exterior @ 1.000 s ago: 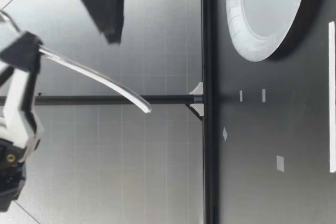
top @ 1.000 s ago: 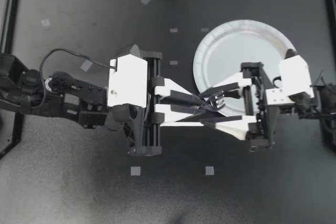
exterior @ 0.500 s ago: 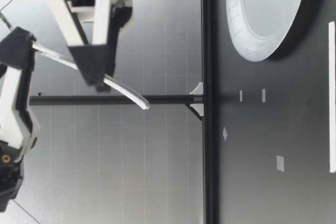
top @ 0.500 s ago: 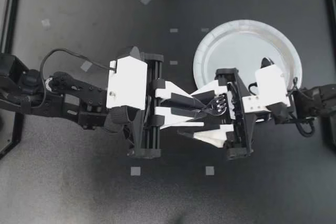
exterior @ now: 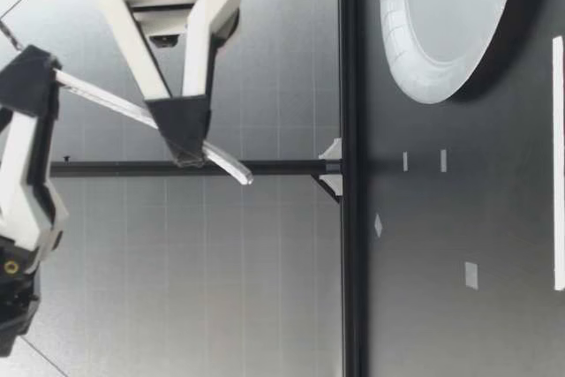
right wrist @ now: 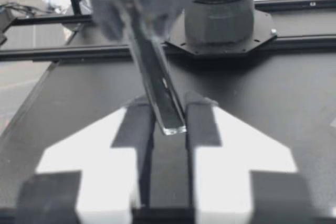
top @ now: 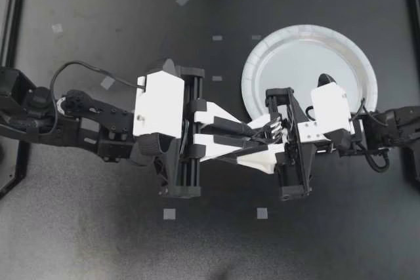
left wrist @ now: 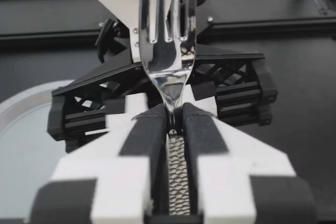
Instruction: Pick up the fork and place it on the plate.
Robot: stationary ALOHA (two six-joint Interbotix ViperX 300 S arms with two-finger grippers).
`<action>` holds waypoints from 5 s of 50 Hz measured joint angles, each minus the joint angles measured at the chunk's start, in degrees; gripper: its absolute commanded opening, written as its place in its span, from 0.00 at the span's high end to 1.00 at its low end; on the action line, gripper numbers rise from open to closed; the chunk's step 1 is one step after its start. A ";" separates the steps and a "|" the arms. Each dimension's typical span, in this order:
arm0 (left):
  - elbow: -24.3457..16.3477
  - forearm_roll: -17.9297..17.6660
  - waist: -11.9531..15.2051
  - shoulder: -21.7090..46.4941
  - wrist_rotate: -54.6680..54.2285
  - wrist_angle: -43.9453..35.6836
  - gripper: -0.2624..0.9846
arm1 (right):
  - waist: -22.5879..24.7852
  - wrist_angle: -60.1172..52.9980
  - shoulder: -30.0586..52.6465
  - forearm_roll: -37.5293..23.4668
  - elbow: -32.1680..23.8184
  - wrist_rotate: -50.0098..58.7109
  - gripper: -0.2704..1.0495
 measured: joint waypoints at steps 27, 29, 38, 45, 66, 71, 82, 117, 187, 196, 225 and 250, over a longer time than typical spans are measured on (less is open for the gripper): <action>0.00 0.00 0.44 1.05 0.44 -3.25 0.27 | 0.62 0.26 0.44 -1.05 -0.26 0.35 0.83; 0.00 0.00 0.44 1.05 0.26 -3.08 0.22 | 0.53 0.26 0.53 -0.97 -0.26 0.53 0.83; 0.09 0.00 0.18 1.14 0.44 1.76 0.23 | 0.53 1.93 0.44 -0.97 -0.26 0.18 0.83; 1.85 0.26 0.00 -0.70 2.20 8.61 0.23 | 0.44 5.62 -0.62 -0.88 -0.18 0.00 0.83; 19.16 0.09 0.09 -24.61 3.08 -8.26 0.23 | -4.39 30.67 -17.75 1.49 5.36 0.97 0.83; 23.03 -2.11 0.09 -27.69 1.76 -8.96 0.23 | -4.48 34.63 -20.21 4.22 6.77 2.72 0.83; 32.26 -8.26 0.18 -30.32 0.35 -5.54 0.23 | -4.57 57.66 -21.01 9.32 7.73 12.04 0.83; 36.21 -10.72 0.18 -24.43 0.35 -16.79 0.23 | -4.39 86.13 -28.04 10.72 15.21 51.50 0.83; 39.20 -10.72 0.18 -23.64 2.29 -16.96 0.23 | -1.85 77.08 -12.74 19.78 14.59 51.86 0.50; 39.38 -10.72 0.18 -23.64 2.37 -16.96 0.23 | -1.85 77.08 -12.66 19.78 14.50 52.03 0.38; 39.46 -10.63 0.18 -25.40 3.60 -16.88 0.23 | -1.85 77.08 -20.13 16.08 14.59 52.03 0.38; 35.77 -10.81 0.18 -26.54 11.16 -16.26 0.23 | -2.64 38.58 -42.63 -6.68 9.93 44.30 0.38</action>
